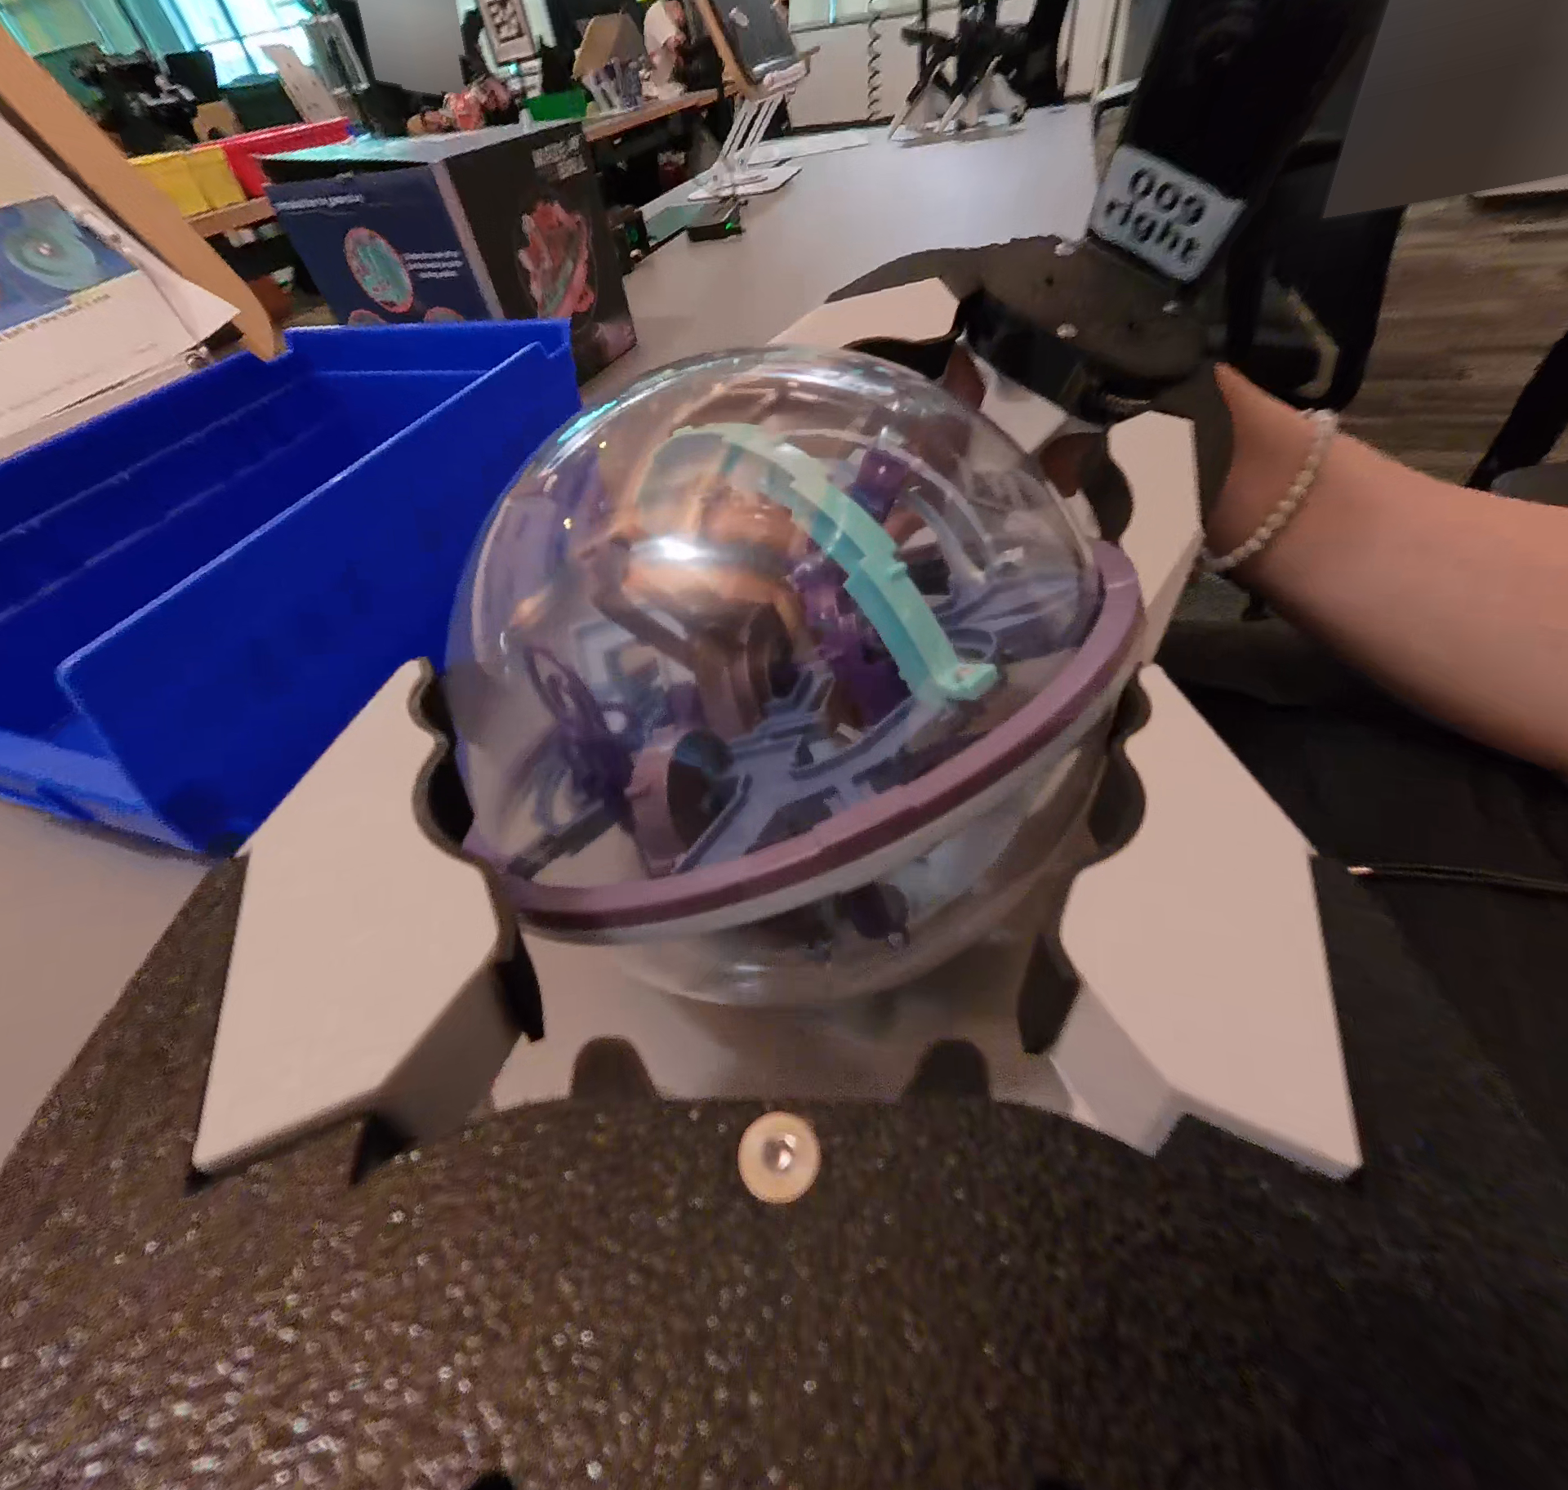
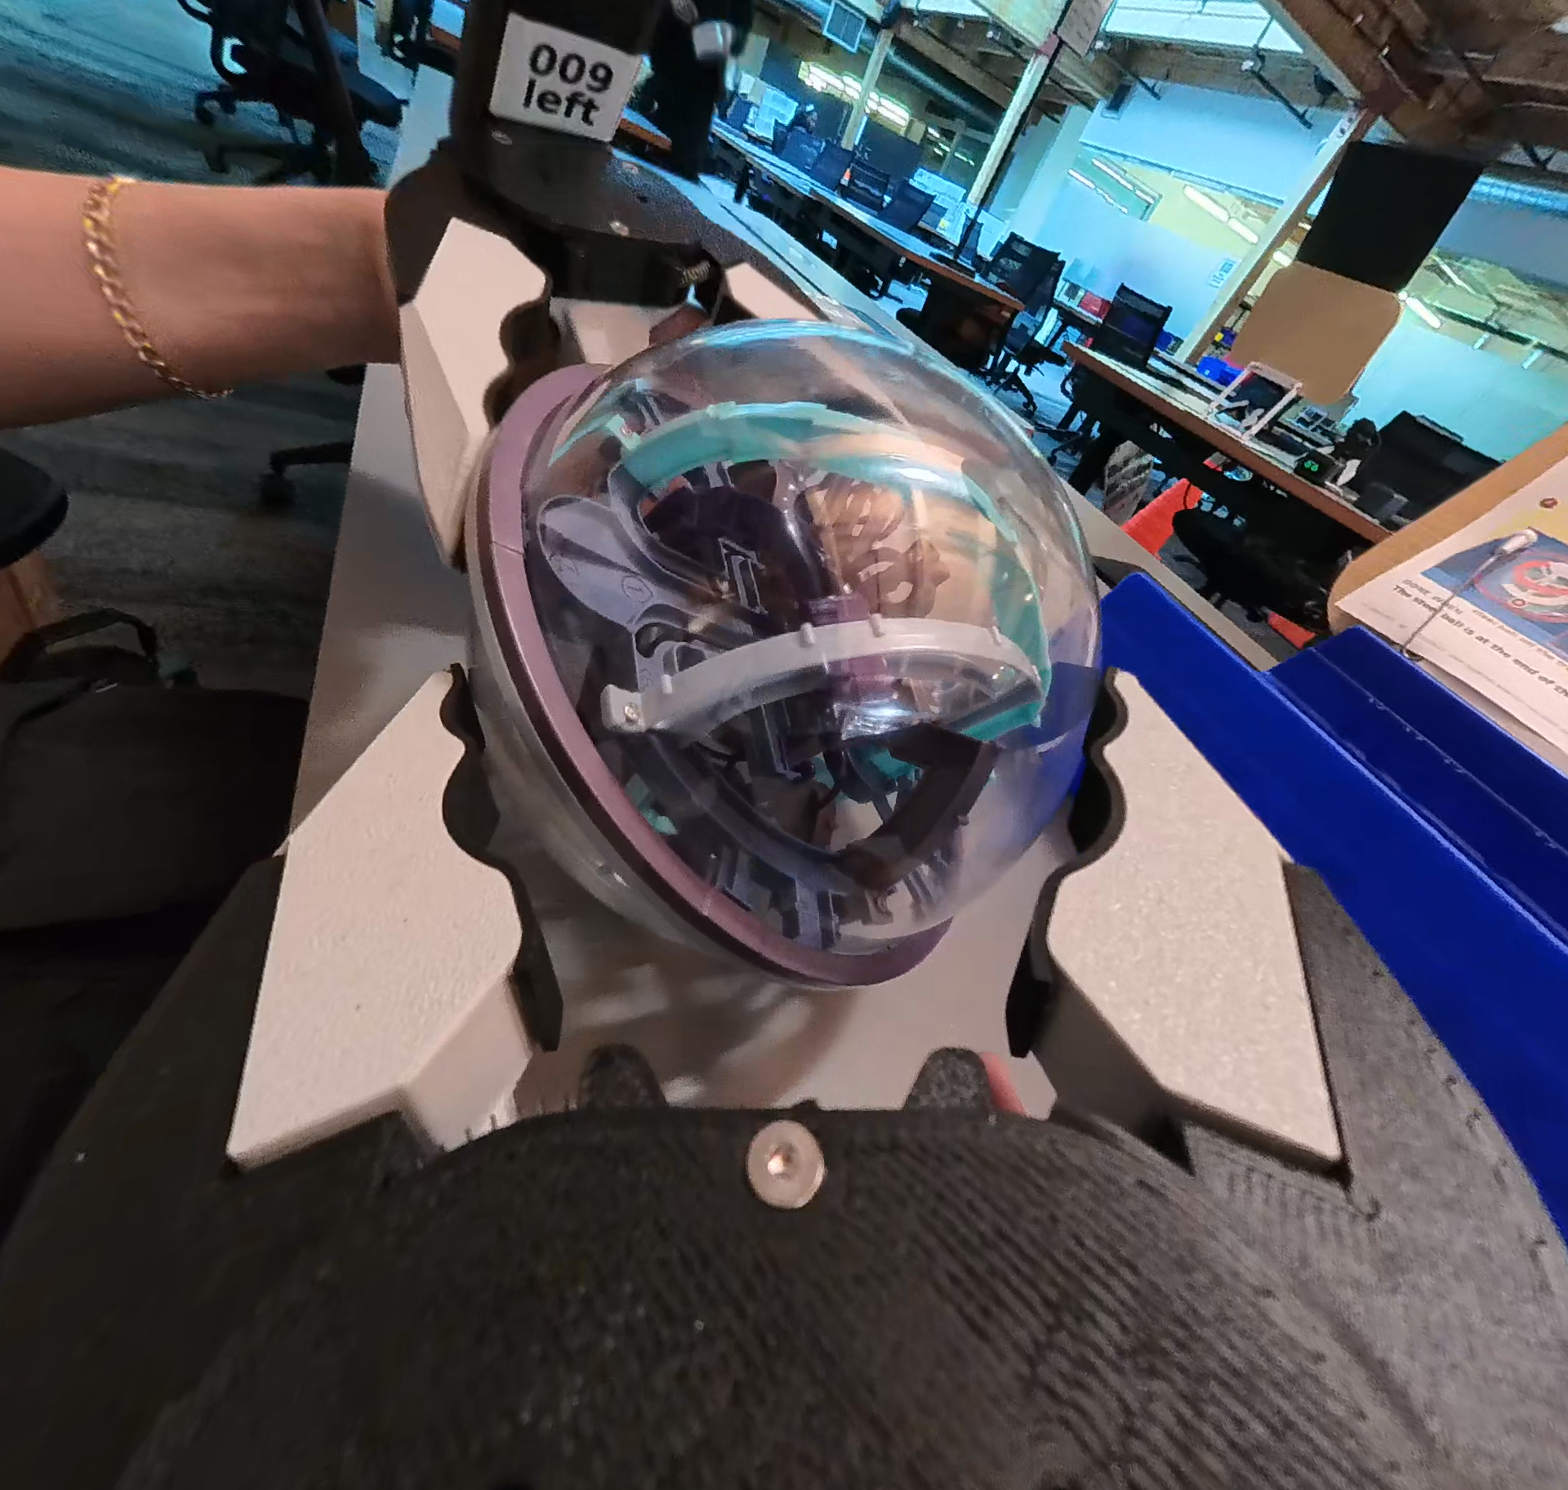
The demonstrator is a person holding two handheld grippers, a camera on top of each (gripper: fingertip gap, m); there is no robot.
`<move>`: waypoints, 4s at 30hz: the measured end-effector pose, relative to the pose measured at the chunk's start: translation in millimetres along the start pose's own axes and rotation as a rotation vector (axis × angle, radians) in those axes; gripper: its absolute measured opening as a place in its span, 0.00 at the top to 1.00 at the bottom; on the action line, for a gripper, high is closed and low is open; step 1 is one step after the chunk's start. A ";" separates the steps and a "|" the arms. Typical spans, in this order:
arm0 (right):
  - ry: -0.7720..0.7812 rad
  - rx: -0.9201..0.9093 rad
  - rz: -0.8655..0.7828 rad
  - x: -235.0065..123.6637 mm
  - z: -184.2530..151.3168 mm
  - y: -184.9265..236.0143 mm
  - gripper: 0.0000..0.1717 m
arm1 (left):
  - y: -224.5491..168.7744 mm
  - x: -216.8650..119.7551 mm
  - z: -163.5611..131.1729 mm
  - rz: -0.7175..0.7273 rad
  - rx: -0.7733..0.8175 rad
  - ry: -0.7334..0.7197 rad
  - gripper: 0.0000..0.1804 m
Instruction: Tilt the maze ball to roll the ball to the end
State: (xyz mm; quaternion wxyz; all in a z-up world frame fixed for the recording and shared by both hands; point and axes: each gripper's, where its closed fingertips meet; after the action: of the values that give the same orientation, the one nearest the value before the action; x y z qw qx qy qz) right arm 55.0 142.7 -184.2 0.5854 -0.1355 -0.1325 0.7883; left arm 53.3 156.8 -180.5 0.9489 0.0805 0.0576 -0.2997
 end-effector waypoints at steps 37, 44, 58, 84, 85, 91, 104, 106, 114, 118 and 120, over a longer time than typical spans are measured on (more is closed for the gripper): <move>0.075 -0.084 0.044 -25.7 -2.1 9.6 0.19 | -24.0 -14.6 -2.0 -0.156 0.025 0.029 0.27; 0.073 -0.126 0.112 -30.4 1.5 23.3 0.19 | -29.2 -29.1 28.5 -0.244 -0.138 -0.128 0.38; 0.011 0.021 0.086 -41.7 16.2 17.6 0.20 | -19.3 -12.7 12.1 -0.169 -0.336 0.000 0.35; -0.207 0.060 0.177 -64.4 30.4 23.3 0.21 | -54.6 -1.9 -11.7 -0.276 -0.234 0.214 0.40; -0.213 0.068 0.185 -65.1 31.2 24.6 0.21 | -54.5 -1.3 -7.1 -0.280 -0.225 0.187 0.40; -0.217 0.051 0.198 -61.4 34.7 27.9 0.22 | -59.3 12.8 -7.3 -0.288 -0.217 0.101 0.27; -0.028 0.044 0.012 -55.7 11.3 -1.1 0.12 | -48.8 24.2 -40.0 -0.192 -0.300 0.307 0.31; -0.036 0.061 0.008 -55.8 11.0 -2.5 0.12 | -48.6 24.7 -40.8 -0.186 -0.292 0.314 0.31; -0.069 0.161 -0.003 -61.7 3.9 -9.7 0.13 | -40.2 24.2 -33.5 -0.142 -0.171 0.281 0.34; -0.084 0.218 -0.012 -62.9 2.4 -13.3 0.13 | -30.1 30.1 -15.6 -0.075 0.010 0.142 0.27; -0.086 0.236 0.000 -62.4 3.0 -11.5 0.13 | -33.9 31.2 -2.1 -0.072 0.092 0.037 0.27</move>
State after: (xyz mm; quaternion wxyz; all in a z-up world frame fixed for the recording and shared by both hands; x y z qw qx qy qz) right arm 81.4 85.8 -173.5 0.5910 -0.0320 -0.0637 0.8035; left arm 59.0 112.4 -191.5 0.9315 0.1277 0.0641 -0.3346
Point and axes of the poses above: each gripper's, where its closed fingertips meet, x out along the fingers, z out of its top, y = z × x across the jaws, and after that the axes turned 4 degrees about -y, right-handed
